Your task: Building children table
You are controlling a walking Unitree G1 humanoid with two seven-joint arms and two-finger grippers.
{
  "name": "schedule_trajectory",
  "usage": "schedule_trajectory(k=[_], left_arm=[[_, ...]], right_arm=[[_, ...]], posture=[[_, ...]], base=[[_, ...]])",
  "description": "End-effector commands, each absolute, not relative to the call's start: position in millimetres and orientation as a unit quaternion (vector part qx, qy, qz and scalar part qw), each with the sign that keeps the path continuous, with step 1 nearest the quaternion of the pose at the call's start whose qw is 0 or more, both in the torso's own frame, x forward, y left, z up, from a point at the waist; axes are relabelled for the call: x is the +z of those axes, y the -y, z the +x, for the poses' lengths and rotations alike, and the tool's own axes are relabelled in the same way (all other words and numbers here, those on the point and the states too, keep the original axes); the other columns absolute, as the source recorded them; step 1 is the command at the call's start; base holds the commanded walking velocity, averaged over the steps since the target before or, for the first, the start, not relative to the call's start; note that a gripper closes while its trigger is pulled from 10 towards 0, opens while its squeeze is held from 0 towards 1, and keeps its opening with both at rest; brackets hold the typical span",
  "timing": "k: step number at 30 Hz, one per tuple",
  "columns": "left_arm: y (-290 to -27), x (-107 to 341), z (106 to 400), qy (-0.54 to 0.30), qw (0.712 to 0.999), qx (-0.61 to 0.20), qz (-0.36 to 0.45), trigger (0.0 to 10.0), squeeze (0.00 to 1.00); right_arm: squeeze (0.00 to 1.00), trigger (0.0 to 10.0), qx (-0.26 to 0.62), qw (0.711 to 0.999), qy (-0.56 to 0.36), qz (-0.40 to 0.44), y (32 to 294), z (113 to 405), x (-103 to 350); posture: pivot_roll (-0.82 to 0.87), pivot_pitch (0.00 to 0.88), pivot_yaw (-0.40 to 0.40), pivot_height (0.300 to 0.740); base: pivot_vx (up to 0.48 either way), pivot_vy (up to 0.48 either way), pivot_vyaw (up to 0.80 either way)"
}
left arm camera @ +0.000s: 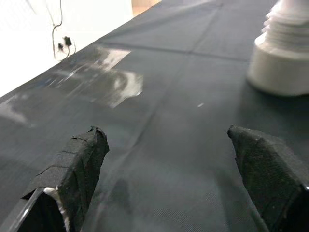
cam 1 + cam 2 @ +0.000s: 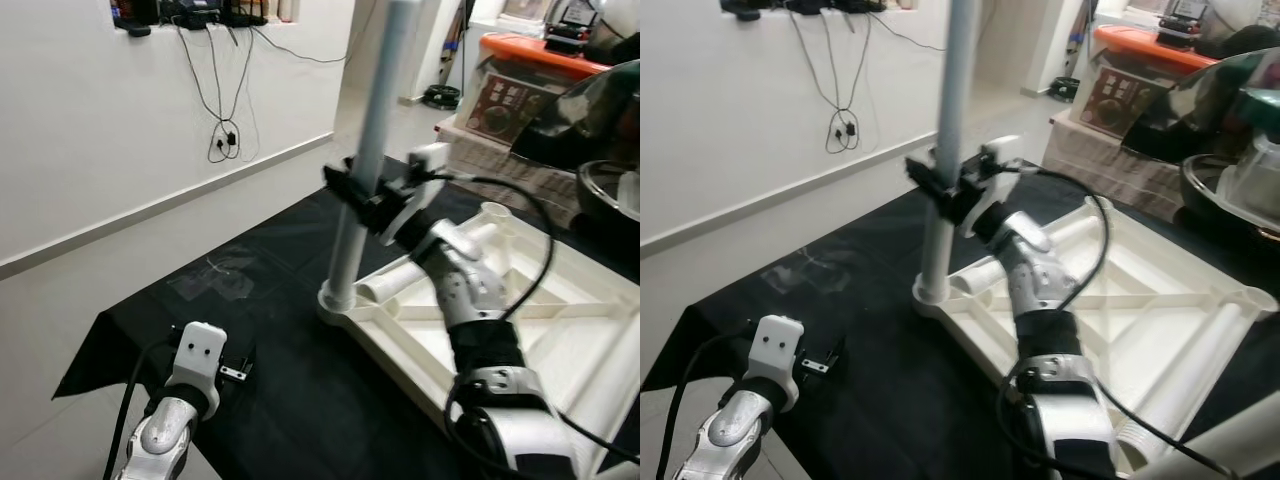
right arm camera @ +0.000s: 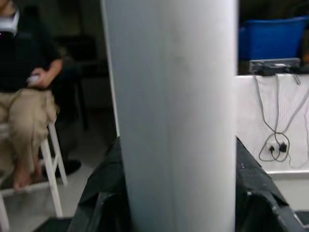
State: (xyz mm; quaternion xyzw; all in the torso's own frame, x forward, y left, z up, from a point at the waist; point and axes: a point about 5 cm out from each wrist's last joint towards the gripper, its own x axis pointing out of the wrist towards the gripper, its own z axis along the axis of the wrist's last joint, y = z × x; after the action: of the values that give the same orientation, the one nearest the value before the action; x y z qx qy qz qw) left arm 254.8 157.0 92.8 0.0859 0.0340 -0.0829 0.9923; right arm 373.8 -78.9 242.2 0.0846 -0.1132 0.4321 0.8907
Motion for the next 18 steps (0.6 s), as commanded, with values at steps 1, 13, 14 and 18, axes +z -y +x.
schedule_trajectory(k=[1,13,14,18], left_arm=[[-157,89,253,-0.042,0.991,-0.086,0.088,10.0,0.00],[-153,86,249,-0.049,0.991,-0.090,0.087,10.0,0.00],[-153,86,249,-0.049,0.991,-0.092,0.087,10.0,0.00],[-154,86,251,-0.049,0.991,-0.094,0.087,10.0,0.00]], right_arm=[[0.00,0.0,0.433,0.897,0.046,0.074,64,375,214],[0.00,0.0,-0.164,0.985,-0.036,0.043,145,349,165],[0.00,10.0,-0.136,0.989,-0.033,0.057,135,347,166],[0.00,10.0,0.061,0.991,0.039,0.110,99,350,197]], posture=[[0.10,0.000,-0.124,0.740],[0.08,0.000,-0.110,0.740],[0.07,0.000,-0.105,0.740],[0.07,0.000,-0.100,0.740]], base=[[0.000,0.000,0.00],[0.000,0.000,0.00],[0.000,0.000,0.00],[0.000,0.000,0.00]])
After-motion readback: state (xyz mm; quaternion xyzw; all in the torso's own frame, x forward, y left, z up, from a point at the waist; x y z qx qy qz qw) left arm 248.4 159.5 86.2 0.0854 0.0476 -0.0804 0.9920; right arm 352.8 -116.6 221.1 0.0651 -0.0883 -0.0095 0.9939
